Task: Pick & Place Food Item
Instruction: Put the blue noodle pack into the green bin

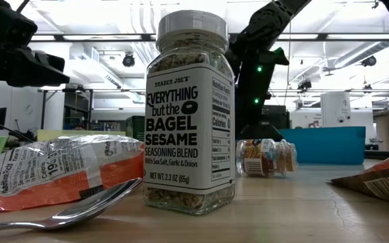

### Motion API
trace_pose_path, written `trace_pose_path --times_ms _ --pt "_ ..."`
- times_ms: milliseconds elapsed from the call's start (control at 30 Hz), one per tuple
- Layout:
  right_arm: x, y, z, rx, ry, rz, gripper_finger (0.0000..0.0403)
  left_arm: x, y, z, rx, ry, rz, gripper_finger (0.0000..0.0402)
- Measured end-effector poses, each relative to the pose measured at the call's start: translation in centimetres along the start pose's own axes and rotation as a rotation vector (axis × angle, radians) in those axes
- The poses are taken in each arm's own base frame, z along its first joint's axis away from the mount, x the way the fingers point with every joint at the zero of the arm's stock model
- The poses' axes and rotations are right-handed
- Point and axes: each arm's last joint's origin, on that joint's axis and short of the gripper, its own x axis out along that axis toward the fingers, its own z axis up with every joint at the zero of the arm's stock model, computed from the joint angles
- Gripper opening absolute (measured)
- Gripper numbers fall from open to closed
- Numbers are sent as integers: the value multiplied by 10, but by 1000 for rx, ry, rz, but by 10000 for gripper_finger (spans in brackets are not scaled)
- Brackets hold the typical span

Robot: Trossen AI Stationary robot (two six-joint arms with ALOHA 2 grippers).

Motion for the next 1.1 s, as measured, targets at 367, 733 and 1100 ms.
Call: trace_pose_path --times_ms 367,733,1100 --pt "0 0 0 9 -1 0 153 0 0 0 0 0 0 0" --pt "0 0 0 75 -1 2 34 0 0 0 0 0 0 0" --pt "-4 -1 0 75 -9 5 11 0 0 0 0 0 0 0"
